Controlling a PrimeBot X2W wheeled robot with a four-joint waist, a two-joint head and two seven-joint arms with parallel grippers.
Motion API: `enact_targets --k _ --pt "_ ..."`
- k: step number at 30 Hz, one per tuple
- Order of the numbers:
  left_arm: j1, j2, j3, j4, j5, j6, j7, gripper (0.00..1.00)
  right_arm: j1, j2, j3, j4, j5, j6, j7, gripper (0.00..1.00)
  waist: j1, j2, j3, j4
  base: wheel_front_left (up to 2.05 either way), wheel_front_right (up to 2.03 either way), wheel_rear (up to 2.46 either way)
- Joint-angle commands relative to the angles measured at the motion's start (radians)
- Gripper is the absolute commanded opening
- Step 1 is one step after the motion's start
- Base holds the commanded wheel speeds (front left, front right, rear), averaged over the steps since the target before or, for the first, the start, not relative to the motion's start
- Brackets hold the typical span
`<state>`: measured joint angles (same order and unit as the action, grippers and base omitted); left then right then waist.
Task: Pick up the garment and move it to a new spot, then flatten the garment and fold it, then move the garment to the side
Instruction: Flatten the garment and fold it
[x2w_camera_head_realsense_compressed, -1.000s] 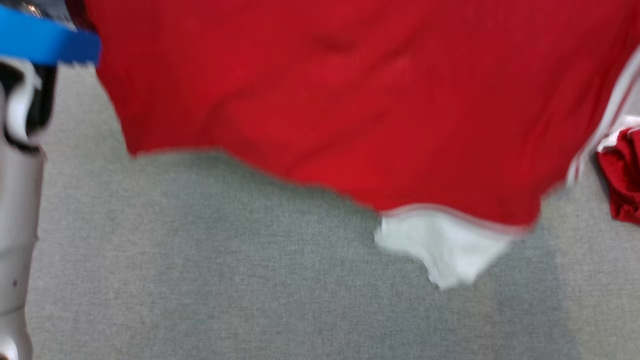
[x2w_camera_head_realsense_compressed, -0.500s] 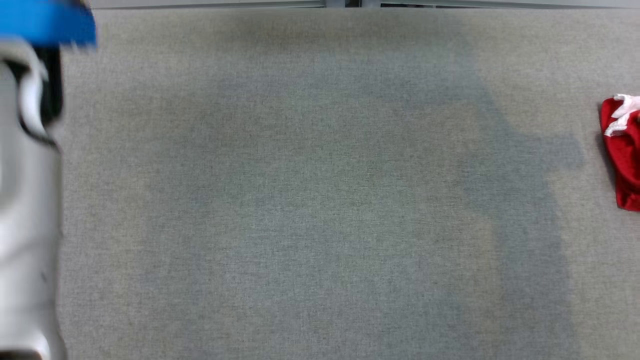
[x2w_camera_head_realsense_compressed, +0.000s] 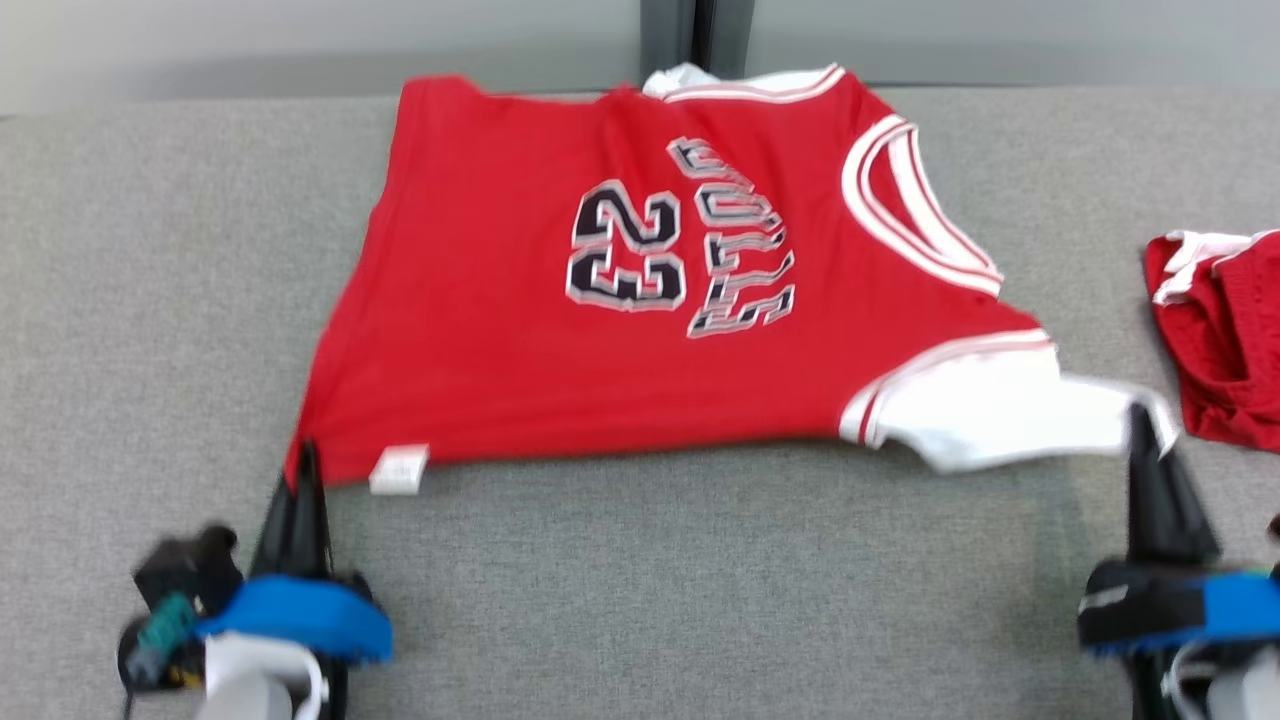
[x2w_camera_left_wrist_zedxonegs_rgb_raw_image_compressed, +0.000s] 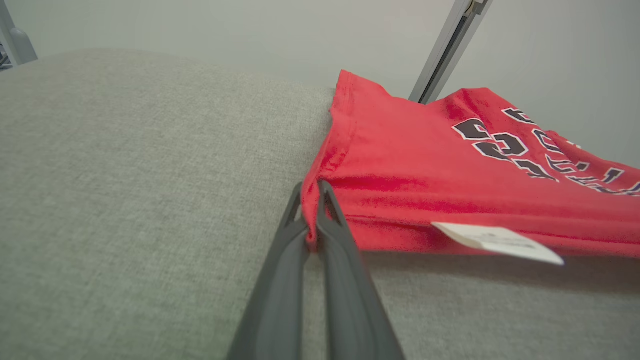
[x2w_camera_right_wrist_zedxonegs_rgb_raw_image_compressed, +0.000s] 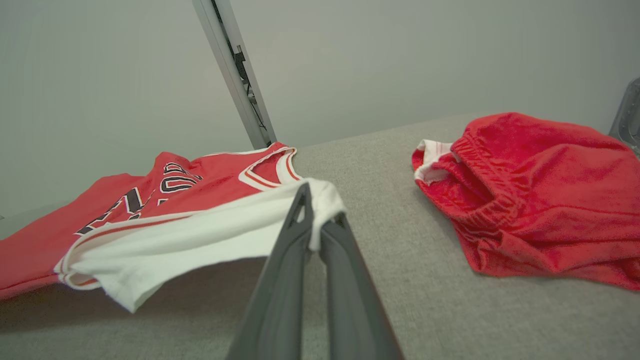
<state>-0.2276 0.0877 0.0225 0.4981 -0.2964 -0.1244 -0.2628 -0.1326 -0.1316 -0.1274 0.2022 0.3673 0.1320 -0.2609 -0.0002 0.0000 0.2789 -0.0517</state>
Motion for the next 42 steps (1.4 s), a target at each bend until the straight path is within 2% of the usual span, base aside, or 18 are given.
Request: enact_targets --k 1,3,10,16,21,25,34,42 --pt "0.029 0.005 0.016 -0.006 0.010 -0.002 -0.002 0.00 0.028 0.000 0.001 0.000 0.015 -0.002 -0.005 0.00 0.0002 0.0000 -0.018 -0.010 0.00 0.00 0.00" --pt "0.115 -0.016 0.015 -0.012 0.030 -0.004 -0.002 0.00 0.118 0.008 0.034 0.001 0.021 -0.002 -0.005 0.00 0.0002 0.0000 -0.053 -0.014 0.00 0.00 0.00" --pt "0.262 -0.033 0.032 -0.073 0.046 -0.006 -0.002 0.00 0.291 0.015 0.062 0.005 0.046 -0.002 -0.005 0.00 0.0002 0.0000 -0.115 0.000 0.00 0.00 0.00" --pt "0.320 -0.035 -0.018 -0.187 0.067 -0.007 -0.002 0.00 0.347 0.026 0.033 -0.042 0.060 -0.002 -0.005 0.00 0.0002 0.0000 -0.119 0.013 0.00 0.00 0.00" --pt "0.246 -0.036 -0.056 -0.234 0.058 -0.007 -0.002 0.00 0.253 0.046 0.008 -0.079 0.084 -0.002 -0.005 0.00 0.0002 0.0000 -0.087 0.018 0.00 0.00 0.00" --pt "0.159 -0.036 -0.074 -0.204 0.043 -0.007 -0.002 0.00 0.140 0.039 0.025 -0.054 0.087 -0.001 -0.005 0.00 0.0002 0.0000 -0.047 0.022 0.00 0.00 0.00" --pt "-0.070 -0.036 -0.076 -0.046 0.080 -0.007 -0.002 0.00 -0.148 0.033 0.049 0.139 0.054 -0.001 -0.005 0.00 0.0002 0.0000 0.046 0.033 0.00 0.00 0.00" --pt "-0.188 -0.036 -0.059 0.043 0.103 -0.004 -0.002 0.00 -0.319 0.028 0.041 0.257 0.002 -0.001 -0.005 0.00 0.0002 0.0000 0.090 0.039 0.00 0.00 0.00"
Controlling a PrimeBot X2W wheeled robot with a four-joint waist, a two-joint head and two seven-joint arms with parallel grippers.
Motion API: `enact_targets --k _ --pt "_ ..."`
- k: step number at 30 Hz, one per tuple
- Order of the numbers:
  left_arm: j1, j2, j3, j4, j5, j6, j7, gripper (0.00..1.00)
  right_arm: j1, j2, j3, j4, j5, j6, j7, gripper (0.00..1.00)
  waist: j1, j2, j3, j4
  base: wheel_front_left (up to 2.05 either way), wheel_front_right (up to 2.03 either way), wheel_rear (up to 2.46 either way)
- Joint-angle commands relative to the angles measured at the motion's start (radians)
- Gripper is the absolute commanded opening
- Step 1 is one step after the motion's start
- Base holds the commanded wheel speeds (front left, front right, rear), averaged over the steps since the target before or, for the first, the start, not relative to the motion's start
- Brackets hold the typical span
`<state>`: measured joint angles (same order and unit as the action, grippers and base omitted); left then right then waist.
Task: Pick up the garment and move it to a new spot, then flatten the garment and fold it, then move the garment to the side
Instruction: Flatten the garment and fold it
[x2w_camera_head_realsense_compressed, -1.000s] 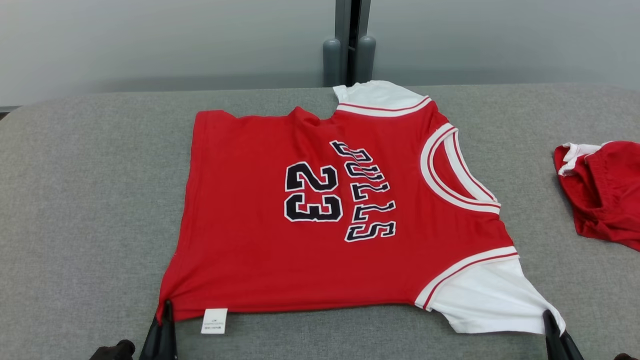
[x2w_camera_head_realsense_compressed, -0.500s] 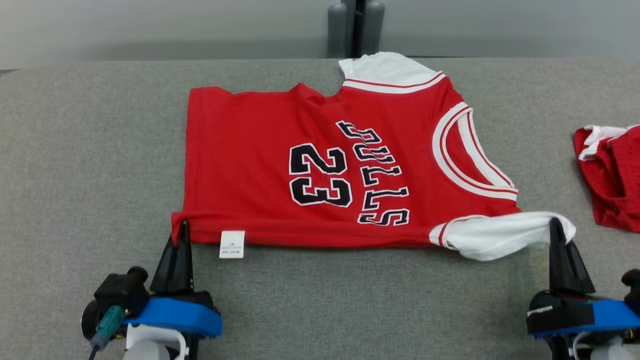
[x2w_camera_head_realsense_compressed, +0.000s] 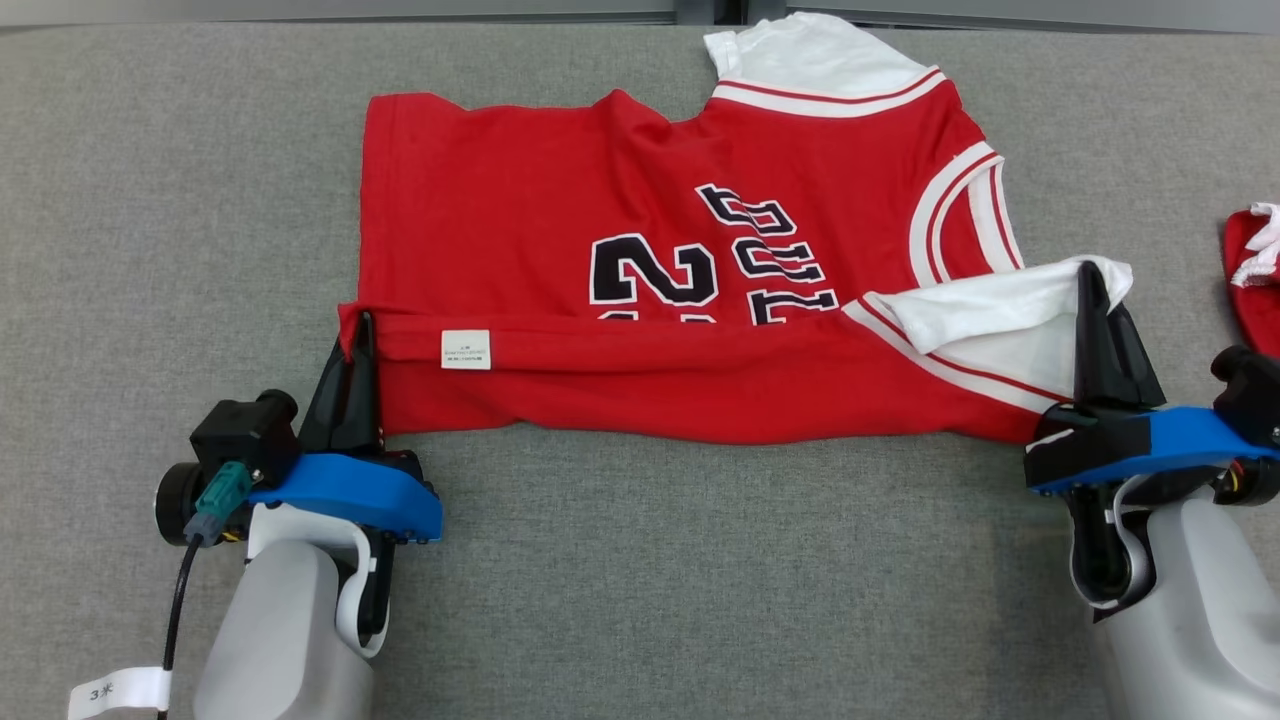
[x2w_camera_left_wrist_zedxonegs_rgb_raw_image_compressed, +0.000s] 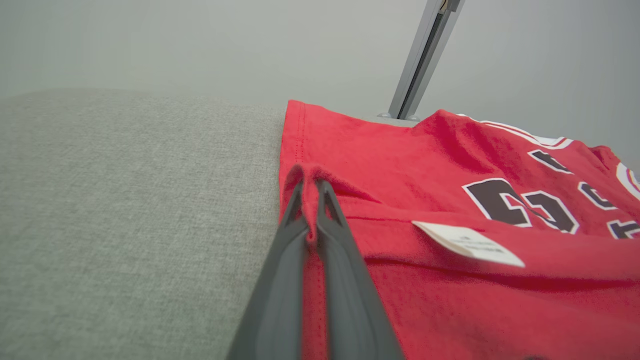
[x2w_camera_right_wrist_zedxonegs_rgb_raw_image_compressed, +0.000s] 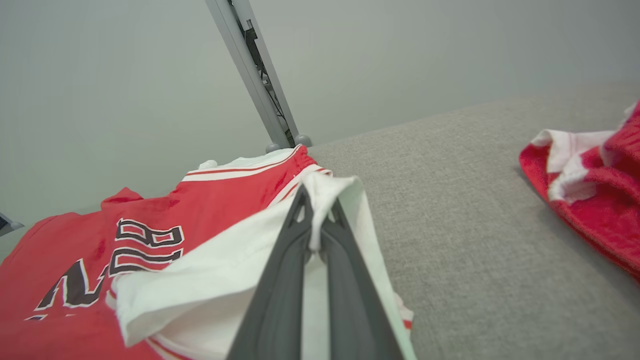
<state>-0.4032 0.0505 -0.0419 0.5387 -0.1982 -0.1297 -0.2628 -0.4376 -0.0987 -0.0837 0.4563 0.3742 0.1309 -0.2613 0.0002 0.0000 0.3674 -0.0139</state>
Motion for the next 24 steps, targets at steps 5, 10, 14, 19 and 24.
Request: enact_targets --k 5,10,14,19,24 --pt "-0.048 0.001 0.014 0.021 0.010 0.001 -0.002 0.00 -0.065 -0.007 -0.013 0.023 -0.038 0.000 -0.005 0.00 -0.0002 0.0000 0.010 0.002 0.00 0.00 0.00" --pt "-0.065 0.001 0.016 0.028 0.019 0.000 -0.002 0.00 -0.092 -0.006 -0.025 0.035 -0.061 0.000 -0.005 0.00 -0.0002 0.0000 0.014 0.000 0.00 0.00 0.00" --pt "-0.076 0.001 0.014 0.042 0.031 0.009 -0.002 1.00 -0.102 -0.003 -0.037 0.043 -0.098 0.000 -0.005 1.00 -0.0002 0.0000 0.011 0.000 0.00 0.00 0.00" --pt "-0.022 0.001 0.047 -0.049 0.053 0.053 -0.002 1.00 -0.053 0.002 -0.044 -0.053 -0.201 0.000 -0.005 1.00 -0.0002 0.0000 -0.007 -0.001 0.00 0.00 0.00" --pt "0.087 0.001 0.052 -0.121 0.064 0.070 -0.002 1.00 0.053 0.016 -0.030 -0.140 -0.286 0.000 -0.004 1.00 -0.0002 0.0000 -0.056 -0.003 0.00 0.00 0.00"
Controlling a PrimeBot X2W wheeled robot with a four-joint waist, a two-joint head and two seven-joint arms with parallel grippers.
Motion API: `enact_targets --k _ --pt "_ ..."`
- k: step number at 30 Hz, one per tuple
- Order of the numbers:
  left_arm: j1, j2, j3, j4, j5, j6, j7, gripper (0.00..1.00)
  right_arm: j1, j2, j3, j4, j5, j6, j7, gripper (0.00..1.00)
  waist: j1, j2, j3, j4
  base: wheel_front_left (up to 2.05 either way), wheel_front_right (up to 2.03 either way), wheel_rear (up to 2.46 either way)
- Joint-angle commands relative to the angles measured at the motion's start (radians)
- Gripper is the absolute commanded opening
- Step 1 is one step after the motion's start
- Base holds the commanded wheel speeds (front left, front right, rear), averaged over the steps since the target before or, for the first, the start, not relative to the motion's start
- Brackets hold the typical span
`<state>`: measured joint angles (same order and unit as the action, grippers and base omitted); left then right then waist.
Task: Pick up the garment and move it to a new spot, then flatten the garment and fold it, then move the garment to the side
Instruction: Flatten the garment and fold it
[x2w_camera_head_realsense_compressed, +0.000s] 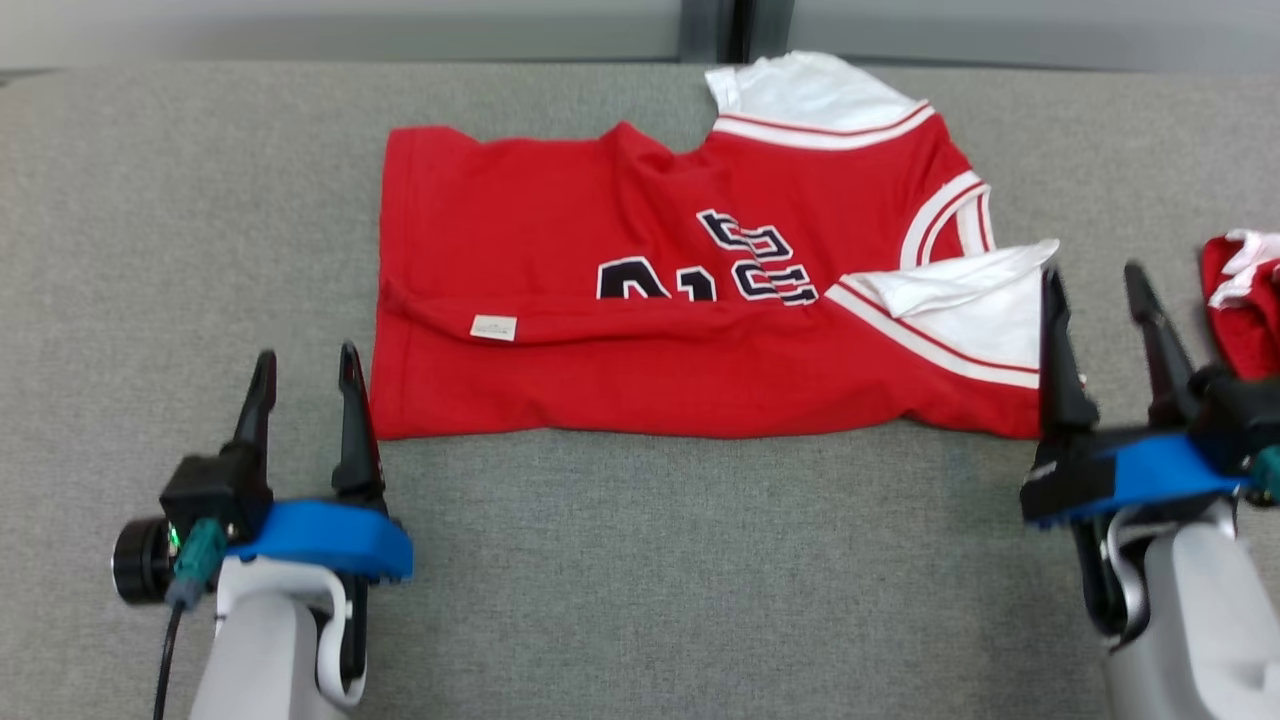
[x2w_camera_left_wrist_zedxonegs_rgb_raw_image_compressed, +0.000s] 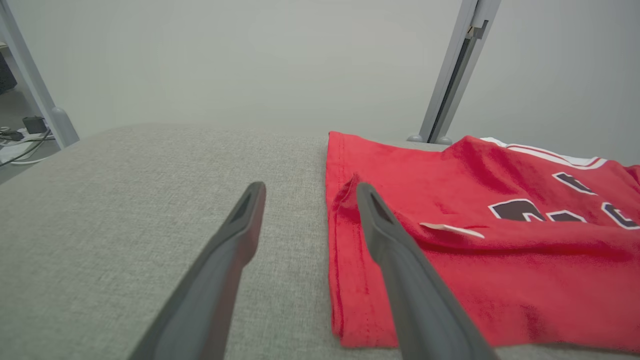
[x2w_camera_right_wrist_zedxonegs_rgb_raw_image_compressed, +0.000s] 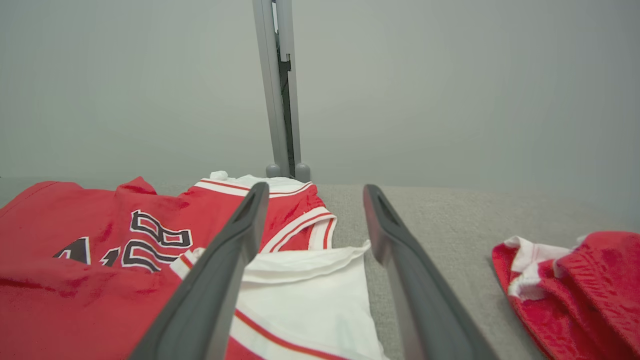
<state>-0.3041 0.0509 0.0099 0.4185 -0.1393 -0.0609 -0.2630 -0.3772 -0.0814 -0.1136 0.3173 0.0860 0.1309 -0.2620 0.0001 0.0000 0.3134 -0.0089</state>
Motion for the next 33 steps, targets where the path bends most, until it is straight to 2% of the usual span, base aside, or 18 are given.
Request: enact_targets --k 1,8,18,25,33 --pt "0.012 0.000 -0.002 -0.009 0.007 0.005 -0.002 1.00 0.016 0.003 -0.001 -0.004 -0.009 0.000 -0.004 1.00 -0.0001 0.0000 -0.013 -0.008 0.00 0.00 0.00" --pt "0.161 0.000 -0.006 -0.049 -0.008 0.026 -0.002 1.00 0.173 0.023 0.028 0.018 -0.016 0.000 -0.004 1.00 -0.0001 0.0000 -0.103 -0.008 0.00 0.00 0.00" --pt "0.287 0.000 -0.041 -0.048 -0.018 0.011 -0.002 1.00 0.293 0.029 0.045 0.060 0.002 0.000 -0.004 1.00 -0.0001 0.0000 -0.175 0.003 0.00 0.00 0.00" --pt "0.266 0.000 -0.049 -0.044 -0.017 0.007 -0.002 1.00 0.270 0.030 0.055 0.068 0.005 0.000 -0.004 1.00 -0.0001 0.0000 -0.164 0.001 0.00 0.00 0.00" --pt "0.152 0.000 -0.043 0.002 -0.007 -0.020 -0.002 1.00 0.167 0.030 0.036 0.082 -0.007 0.000 -0.004 1.00 -0.0001 0.0000 -0.078 -0.012 0.00 0.00 0.00"
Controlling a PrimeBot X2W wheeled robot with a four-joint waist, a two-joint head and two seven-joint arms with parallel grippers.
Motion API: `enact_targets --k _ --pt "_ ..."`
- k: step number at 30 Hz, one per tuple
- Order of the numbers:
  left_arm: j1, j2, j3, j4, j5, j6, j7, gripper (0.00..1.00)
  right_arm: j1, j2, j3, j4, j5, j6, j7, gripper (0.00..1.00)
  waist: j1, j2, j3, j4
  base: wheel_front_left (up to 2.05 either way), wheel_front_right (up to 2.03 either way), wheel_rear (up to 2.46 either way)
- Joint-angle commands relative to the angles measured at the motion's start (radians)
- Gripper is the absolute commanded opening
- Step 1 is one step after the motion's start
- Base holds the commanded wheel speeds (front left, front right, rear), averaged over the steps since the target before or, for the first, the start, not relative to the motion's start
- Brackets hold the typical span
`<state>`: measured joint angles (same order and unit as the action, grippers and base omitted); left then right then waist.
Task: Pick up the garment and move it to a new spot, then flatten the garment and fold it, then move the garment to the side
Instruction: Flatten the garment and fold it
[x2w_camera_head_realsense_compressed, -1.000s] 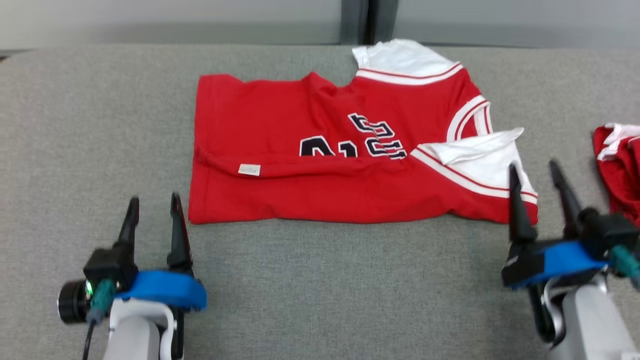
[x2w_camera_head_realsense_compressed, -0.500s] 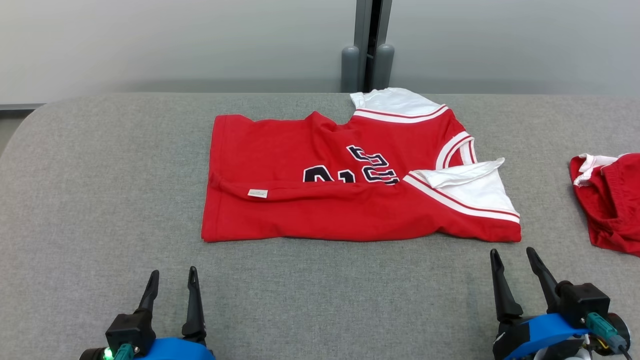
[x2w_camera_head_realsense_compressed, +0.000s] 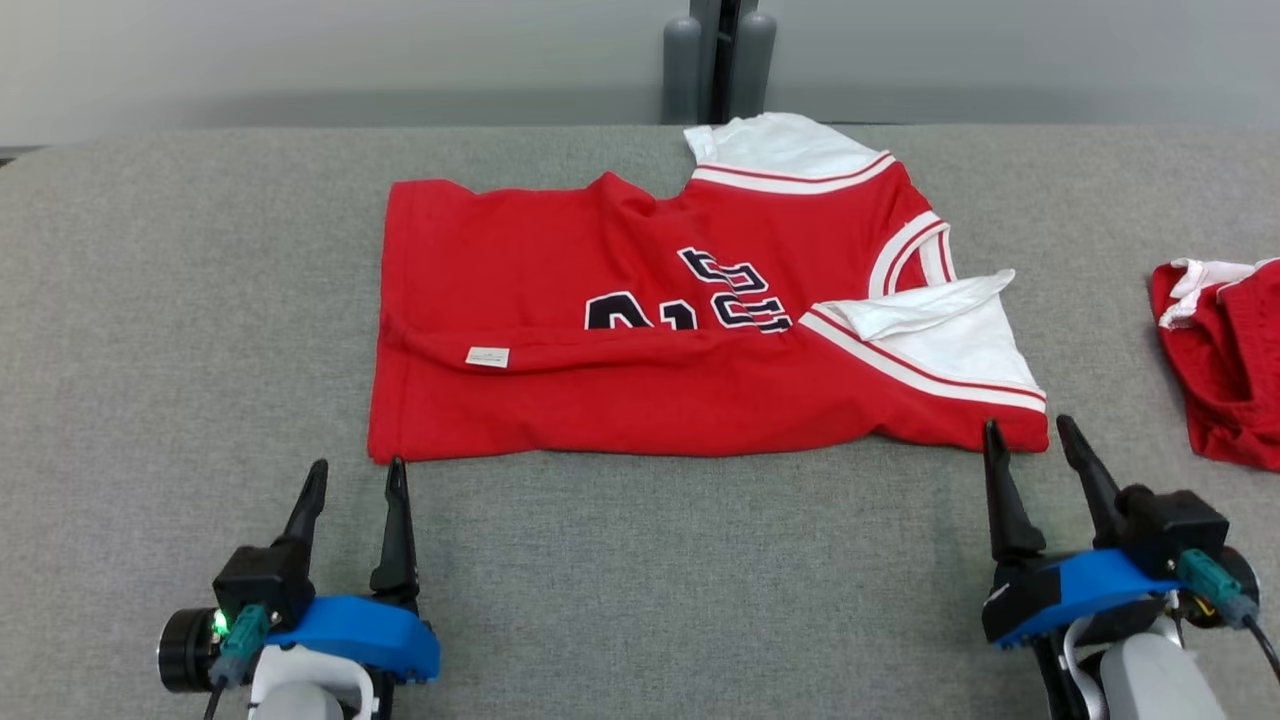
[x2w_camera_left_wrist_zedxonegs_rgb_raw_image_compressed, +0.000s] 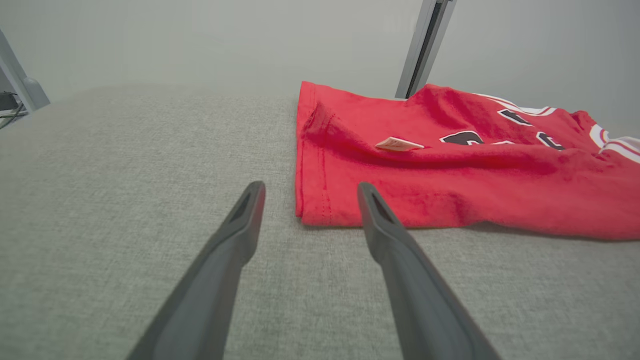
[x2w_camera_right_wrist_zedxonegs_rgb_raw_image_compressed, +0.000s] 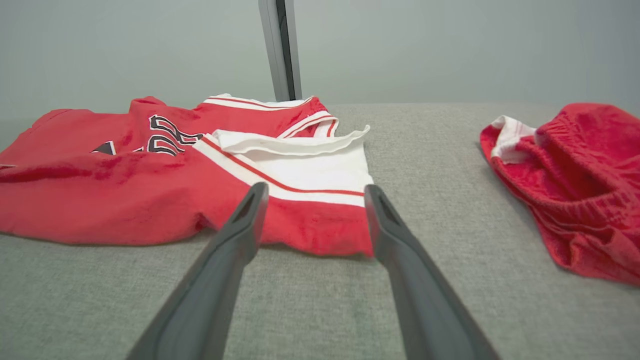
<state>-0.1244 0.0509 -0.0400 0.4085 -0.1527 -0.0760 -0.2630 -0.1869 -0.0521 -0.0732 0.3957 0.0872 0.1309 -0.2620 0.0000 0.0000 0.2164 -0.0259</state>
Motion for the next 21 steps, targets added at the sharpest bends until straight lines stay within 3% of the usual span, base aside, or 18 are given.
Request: enact_targets --k 1,14,21 --pt "-0.044 0.000 0.012 0.031 0.004 -0.009 -0.002 1.00 -0.040 0.001 -0.009 0.008 -0.010 0.000 -0.004 1.00 0.0000 0.0000 0.031 0.003 0.00 0.00 0.00" --pt "-0.209 -0.001 0.012 0.262 -0.038 -0.044 0.002 1.00 -0.172 0.000 -0.086 0.075 -0.026 0.000 -0.004 1.00 0.0000 0.0000 0.139 -0.014 0.00 0.00 0.00" --pt "-0.230 -0.005 -0.022 0.269 -0.077 -0.055 0.004 1.00 -0.197 0.001 -0.127 0.109 -0.051 0.000 -0.004 1.00 0.0000 0.0000 0.150 -0.008 0.00 0.00 0.00"
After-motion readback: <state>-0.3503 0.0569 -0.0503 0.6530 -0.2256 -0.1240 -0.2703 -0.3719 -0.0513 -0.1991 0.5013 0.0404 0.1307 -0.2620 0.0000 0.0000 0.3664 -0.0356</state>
